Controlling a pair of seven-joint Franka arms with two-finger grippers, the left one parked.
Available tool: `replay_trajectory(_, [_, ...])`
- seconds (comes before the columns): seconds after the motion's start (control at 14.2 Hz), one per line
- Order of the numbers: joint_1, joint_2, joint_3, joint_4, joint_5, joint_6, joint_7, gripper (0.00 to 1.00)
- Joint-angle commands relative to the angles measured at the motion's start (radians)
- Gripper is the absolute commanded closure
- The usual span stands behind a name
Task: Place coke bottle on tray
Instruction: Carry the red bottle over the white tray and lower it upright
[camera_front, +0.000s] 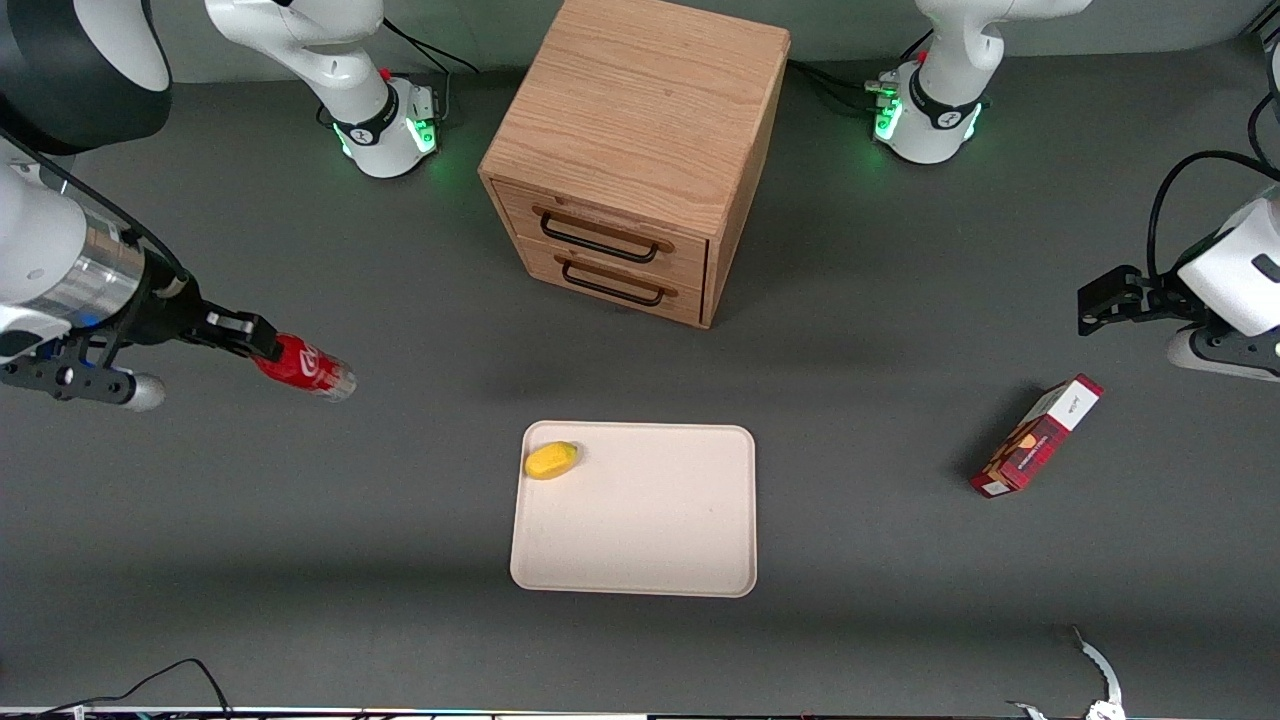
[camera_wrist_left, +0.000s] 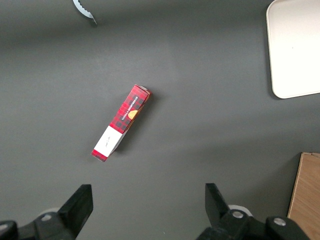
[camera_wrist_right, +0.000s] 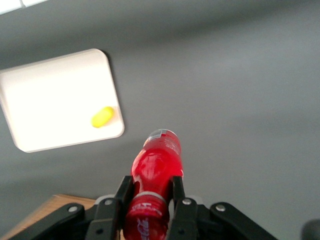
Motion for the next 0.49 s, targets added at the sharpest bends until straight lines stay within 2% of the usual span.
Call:
replay_trajectory(0.0, [0.097, 0.314, 0.036, 0.334, 0.0, 0.006, 0.277, 1.0])
replay_trajectory(0.28, [0.183, 0.49, 0.039, 0.339, -0.144, 0.287, 0.535, 1.0])
replay_trajectory(0.42, [0.197, 0.573, 0.063, 0.337, -0.208, 0.391, 0.639, 1.0])
